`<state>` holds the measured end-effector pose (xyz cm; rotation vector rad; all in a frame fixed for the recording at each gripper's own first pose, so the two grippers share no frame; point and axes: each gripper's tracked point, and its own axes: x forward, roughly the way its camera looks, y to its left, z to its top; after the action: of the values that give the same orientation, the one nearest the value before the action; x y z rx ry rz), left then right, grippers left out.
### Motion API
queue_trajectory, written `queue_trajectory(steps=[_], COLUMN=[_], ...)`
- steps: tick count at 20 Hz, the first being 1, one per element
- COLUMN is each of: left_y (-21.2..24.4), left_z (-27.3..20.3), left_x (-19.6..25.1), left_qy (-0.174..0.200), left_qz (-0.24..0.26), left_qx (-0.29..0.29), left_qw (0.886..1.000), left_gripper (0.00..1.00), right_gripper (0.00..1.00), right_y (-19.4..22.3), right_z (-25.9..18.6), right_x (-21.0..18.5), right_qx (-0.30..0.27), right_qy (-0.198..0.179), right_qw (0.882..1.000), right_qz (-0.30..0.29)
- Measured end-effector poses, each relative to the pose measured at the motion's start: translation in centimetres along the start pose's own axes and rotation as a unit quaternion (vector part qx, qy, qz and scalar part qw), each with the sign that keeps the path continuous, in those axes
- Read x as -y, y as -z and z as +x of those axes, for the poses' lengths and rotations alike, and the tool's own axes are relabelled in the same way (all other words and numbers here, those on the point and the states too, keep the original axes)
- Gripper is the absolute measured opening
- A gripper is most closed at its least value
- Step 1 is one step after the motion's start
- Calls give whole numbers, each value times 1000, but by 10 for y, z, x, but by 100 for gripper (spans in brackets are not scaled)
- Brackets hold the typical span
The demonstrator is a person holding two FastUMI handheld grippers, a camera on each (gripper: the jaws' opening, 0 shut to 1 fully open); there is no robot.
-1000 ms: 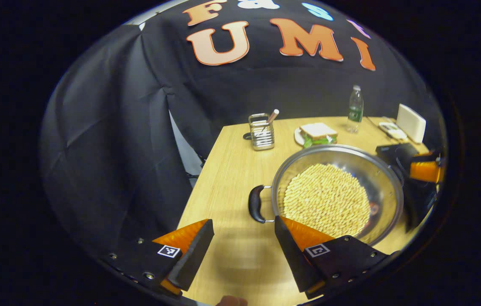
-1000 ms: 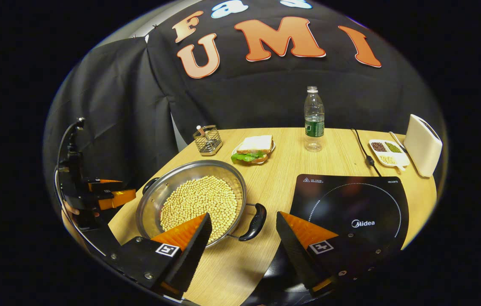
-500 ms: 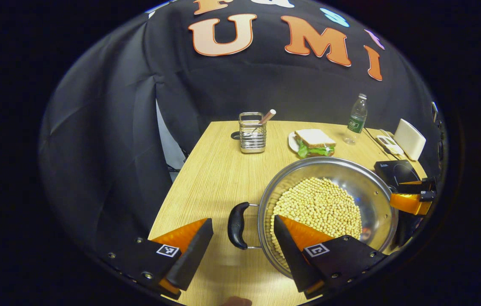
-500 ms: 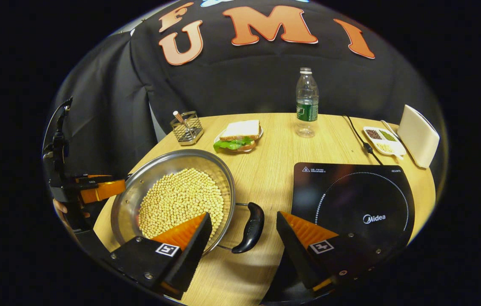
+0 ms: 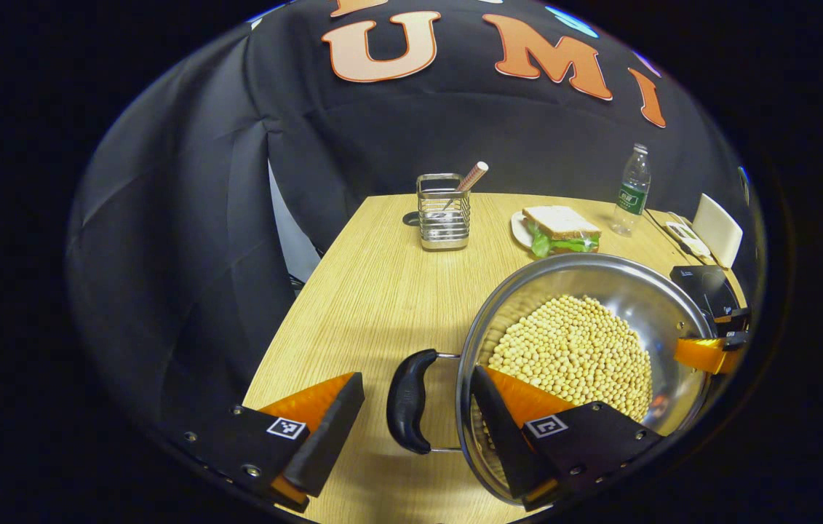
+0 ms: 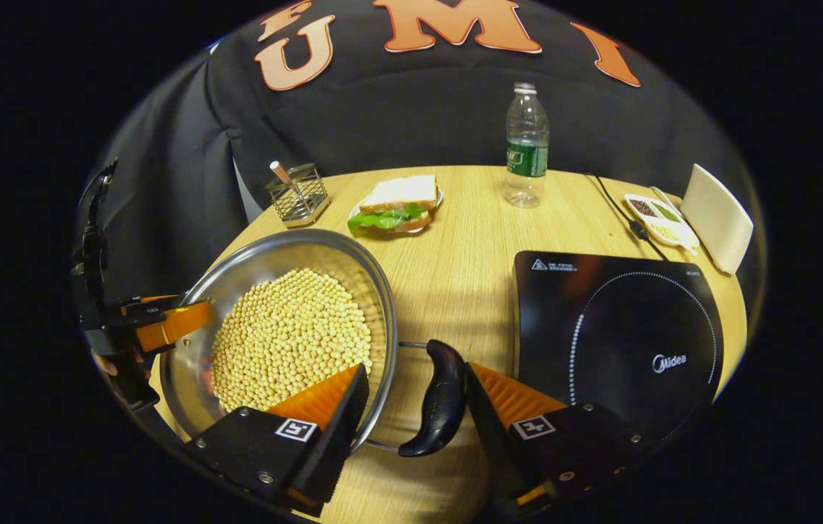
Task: First push the handle of the pot to place it horizontally, then grasp the pot with both hands and set it on the induction cooktop.
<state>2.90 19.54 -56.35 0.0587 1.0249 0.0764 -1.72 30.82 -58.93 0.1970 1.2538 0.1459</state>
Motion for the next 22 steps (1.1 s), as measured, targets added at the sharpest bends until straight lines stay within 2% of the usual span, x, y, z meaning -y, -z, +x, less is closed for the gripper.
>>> queue_trajectory(steps=[1,4,5,6,7,8,11,17,22], left_y=[-1,0,1,0,0,0,-3,-2,-6], left_z=[1,2,3,3,6,3,2,-6,-16], left_x=[0,6,8,11,11,12,12,14,17], left_qy=[-2,8,10,12,8,3,0,-20,-24], left_qz=[-3,-7,-7,-7,-6,-1,-4,-11,-20], left_qx=[4,11,12,16,22,22,35,51,65], left_qw=[1000,1000,1000,1000,1000,1000,999,998,997], left_gripper=[93,92,89,78,76,68,67,58,59], right_gripper=[78,76,75,74,74,73,71,64,62], right_y=[3,3,3,3,3,3,2,-4,-11], right_z=[2,5,4,4,4,4,5,7,4], right_x=[-3,-3,-3,-4,-4,-4,-4,-2,2], right_qx=[-3,1,4,5,6,7,7,8,22], right_qy=[-5,2,4,3,3,3,3,0,-4], right_qw=[1000,1000,1000,1000,1000,1000,1000,1000,1000], right_qz=[3,9,11,12,12,11,14,14,6])
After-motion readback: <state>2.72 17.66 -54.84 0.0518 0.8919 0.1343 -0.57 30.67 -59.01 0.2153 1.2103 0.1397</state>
